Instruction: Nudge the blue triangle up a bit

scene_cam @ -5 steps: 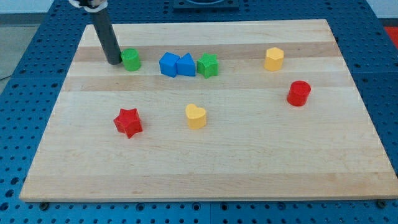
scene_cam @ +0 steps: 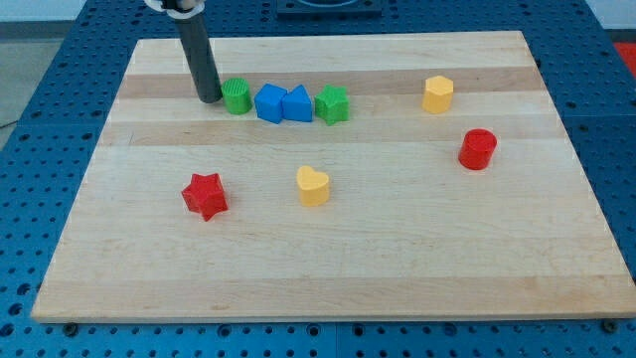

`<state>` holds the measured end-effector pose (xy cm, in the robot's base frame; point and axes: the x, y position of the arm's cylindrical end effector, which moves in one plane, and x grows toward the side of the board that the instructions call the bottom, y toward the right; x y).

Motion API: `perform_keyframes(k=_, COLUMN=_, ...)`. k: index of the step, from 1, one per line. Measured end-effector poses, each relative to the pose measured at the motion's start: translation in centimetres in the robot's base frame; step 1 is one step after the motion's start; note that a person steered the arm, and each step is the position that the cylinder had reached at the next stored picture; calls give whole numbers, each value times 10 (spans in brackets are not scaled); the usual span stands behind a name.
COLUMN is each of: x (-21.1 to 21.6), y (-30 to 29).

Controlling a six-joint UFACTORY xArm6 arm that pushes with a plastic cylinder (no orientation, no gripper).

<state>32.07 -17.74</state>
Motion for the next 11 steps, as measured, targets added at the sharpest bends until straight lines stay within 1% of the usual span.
perform_keyframes(k=1, x=39, y=-21)
perform_keyframes(k=2, x=84, y=-22)
perform_keyframes(k=3, x=95, y=-5)
perform_keyframes(k=5, x=93, y=63)
perform_keyframes(k=7, x=67, y=109)
perform_keyframes(k=8, x=54, y=121)
perform_keyframes(k=10, x=39, y=124)
perform_keyframes(k=11, x=50, y=122)
